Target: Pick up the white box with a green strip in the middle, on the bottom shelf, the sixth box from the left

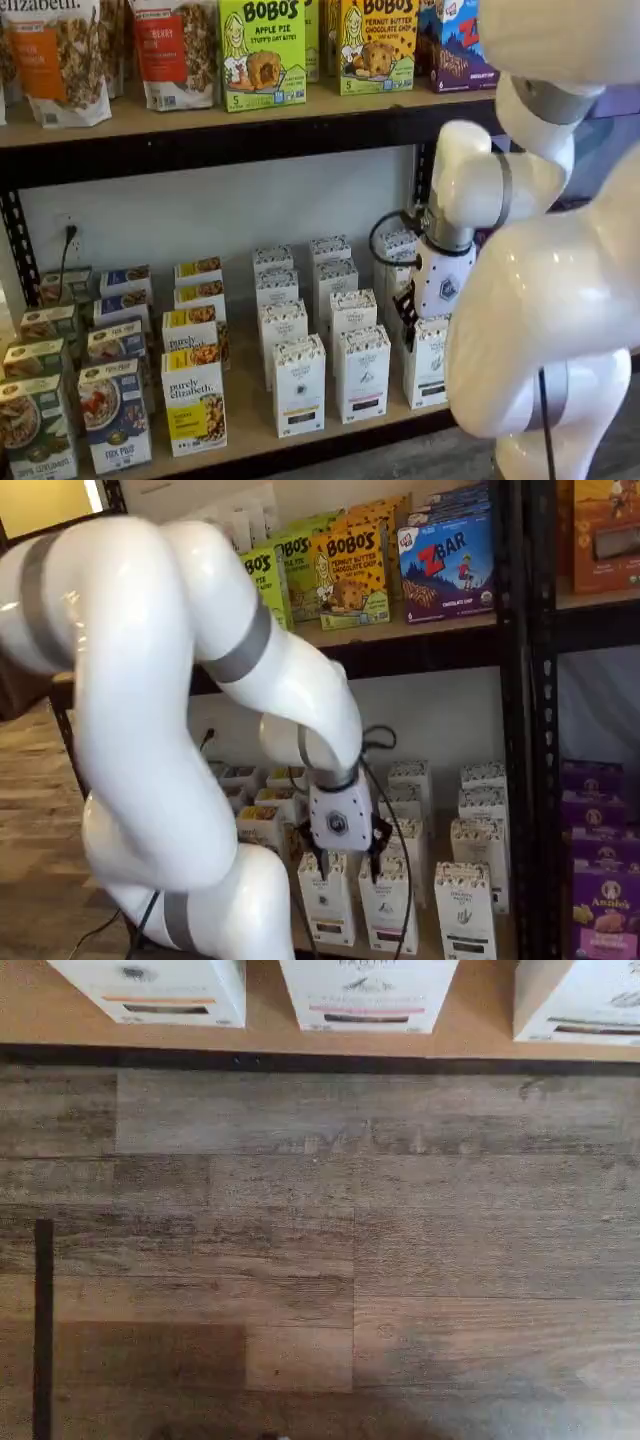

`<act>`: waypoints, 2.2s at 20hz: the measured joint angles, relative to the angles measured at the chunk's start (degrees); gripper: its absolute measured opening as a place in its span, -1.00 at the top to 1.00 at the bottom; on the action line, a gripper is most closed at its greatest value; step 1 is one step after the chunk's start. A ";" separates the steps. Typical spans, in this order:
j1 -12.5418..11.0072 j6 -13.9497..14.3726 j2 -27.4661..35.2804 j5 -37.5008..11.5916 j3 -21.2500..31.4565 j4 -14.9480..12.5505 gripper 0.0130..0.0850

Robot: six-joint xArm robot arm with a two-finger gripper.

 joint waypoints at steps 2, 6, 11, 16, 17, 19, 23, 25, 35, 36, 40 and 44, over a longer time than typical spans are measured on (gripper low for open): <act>-0.78 -1.77 5.70 -4.17 -1.08 0.90 -1.00; -3.06 -5.67 18.52 -12.14 -5.03 2.19 -1.00; -5.70 -9.06 30.41 -18.06 -10.48 2.65 -1.00; -8.37 -7.90 39.43 -20.77 -16.93 -1.43 -1.00; -8.62 -8.29 40.67 -20.57 -18.11 -1.32 -1.00; -8.98 -9.41 42.78 -20.50 -20.21 -0.52 -1.00; -9.37 -13.05 47.02 -21.74 -24.39 2.68 -1.00; -10.24 -10.28 48.69 -22.02 -26.23 -0.89 -1.00; -12.72 1.15 55.72 -19.83 -35.70 -15.28 -1.00; -12.64 0.14 56.27 -19.17 -36.67 -14.17 -1.00; -12.53 -4.61 58.59 -18.04 -40.49 -9.18 -1.00; -12.40 -12.29 60.38 -19.01 -43.06 -1.09 -1.00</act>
